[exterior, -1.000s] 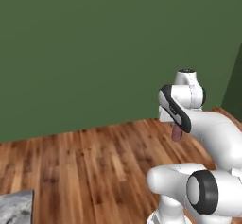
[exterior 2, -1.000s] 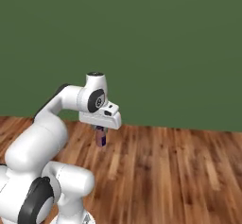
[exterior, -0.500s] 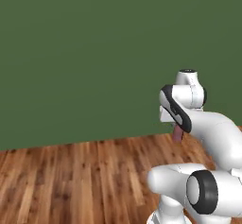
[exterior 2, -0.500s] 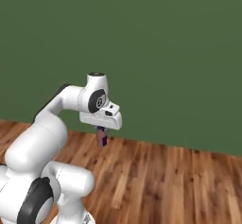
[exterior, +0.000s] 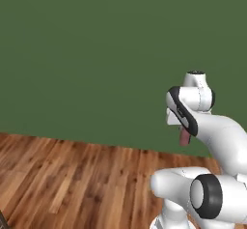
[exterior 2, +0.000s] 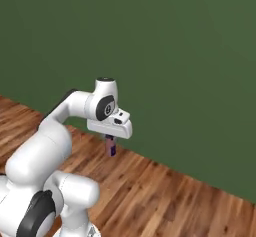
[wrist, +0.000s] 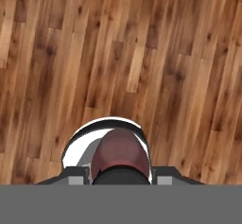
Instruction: There is a wine glass and glass cup on the dining counter. Place the wine bottle next to the wine glass and the juice bottle next to the glass cup.
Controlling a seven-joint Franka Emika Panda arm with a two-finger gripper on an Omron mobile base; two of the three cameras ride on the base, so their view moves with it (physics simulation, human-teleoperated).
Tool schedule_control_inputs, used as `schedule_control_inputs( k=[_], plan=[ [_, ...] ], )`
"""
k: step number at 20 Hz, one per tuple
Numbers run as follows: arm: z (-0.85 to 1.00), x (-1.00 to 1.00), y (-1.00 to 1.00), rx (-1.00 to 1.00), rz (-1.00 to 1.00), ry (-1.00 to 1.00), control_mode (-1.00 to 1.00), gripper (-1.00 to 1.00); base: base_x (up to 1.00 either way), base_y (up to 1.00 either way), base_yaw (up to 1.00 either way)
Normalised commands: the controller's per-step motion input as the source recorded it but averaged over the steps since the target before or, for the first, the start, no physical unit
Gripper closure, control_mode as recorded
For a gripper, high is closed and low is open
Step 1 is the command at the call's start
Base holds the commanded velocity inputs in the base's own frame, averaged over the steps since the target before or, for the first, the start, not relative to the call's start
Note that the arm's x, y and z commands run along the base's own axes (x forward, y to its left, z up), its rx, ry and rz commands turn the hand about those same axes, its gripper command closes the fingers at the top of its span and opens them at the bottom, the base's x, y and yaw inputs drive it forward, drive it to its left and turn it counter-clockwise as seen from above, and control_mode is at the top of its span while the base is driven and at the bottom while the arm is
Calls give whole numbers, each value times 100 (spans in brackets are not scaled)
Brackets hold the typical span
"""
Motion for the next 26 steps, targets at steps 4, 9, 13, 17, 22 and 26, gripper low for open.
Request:
schedule_control_inputs(
  k=[4,9,13,17,22,26],
  plan=[
    [0,0,0,0,0,0,100,100,54,-4,60],
    [0,0,0,0,0,0,100,100,56,-5,55],
    [0,0,0,0,0,0,100,100,61,-6,50],
    [0,0,0,0,0,0,100,100,62,-6,50],
    [0,0,0,0,0,0,100,100,61,-5,53],
    [0,0,0,0,0,0,100,100,65,-9,45]
  ],
)
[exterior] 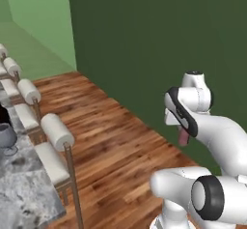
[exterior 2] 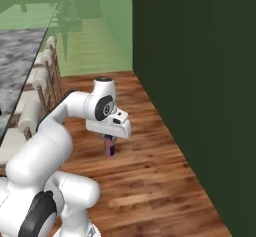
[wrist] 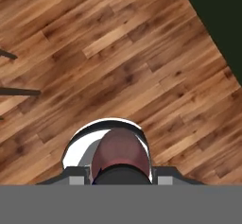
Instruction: There is a wine glass and glass cup on the dining counter. Place the wine bottle next to the wine glass and the juice bottle next to the glass cup.
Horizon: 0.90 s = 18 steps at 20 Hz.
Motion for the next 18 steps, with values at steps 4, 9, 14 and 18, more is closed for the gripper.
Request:
schedule_control_inputs(
  k=[4,9,14,18],
  plan=[
    [0,0,0,0,0,0,100,100,68,-13,40],
    [0,0,0,0,0,0,100,100,69,-18,33],
    [0,0,0,0,0,0,100,100,66,-25,25],
    [0,0,0,0,0,0,100,100,59,-34,19]
  ],
)
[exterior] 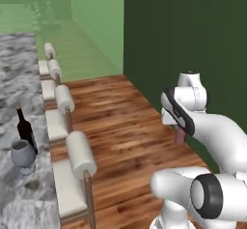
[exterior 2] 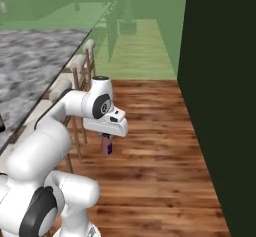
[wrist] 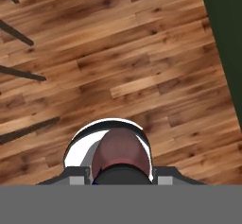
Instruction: There is a wine glass and glass cup on the dining counter. Place the wine bottle next to the wine glass and the juice bottle next to the glass cup.
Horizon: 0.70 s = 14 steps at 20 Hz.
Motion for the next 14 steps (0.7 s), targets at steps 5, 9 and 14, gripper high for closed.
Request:
schedule_control_inputs(
  k=[5,9,14],
  plan=[
    [0,0,0,0,0,0,100,100,60,-36,16],
    [0,0,0,0,0,0,100,100,61,-40,9],
    [0,0,0,0,0,0,100,100,64,-39,9]
  ],
)
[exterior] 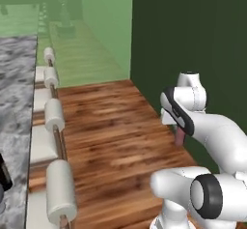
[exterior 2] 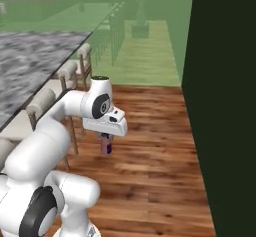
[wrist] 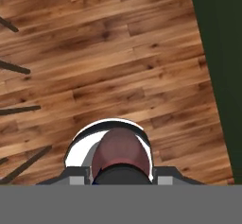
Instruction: There is a wine glass and glass cup on the dining counter. Place the wine bottle next to the wine glass and the juice bottle next to the glass cup.
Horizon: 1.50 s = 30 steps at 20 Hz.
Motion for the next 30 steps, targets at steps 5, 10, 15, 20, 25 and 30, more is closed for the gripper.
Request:
schedule_control_inputs(
  k=[5,10,15,20,25,30],
  plan=[
    [0,0,0,0,0,0,100,100,65,-37,12],
    [0,0,0,0,0,0,100,100,67,-32,25],
    [0,0,0,0,0,0,100,100,57,-18,54],
    [0,0,0,0,0,0,100,100,56,-14,57],
    [0,0,0,0,0,0,100,100,55,-12,60],
    [0,0,0,0,0,0,100,100,56,-13,57]
  ],
)
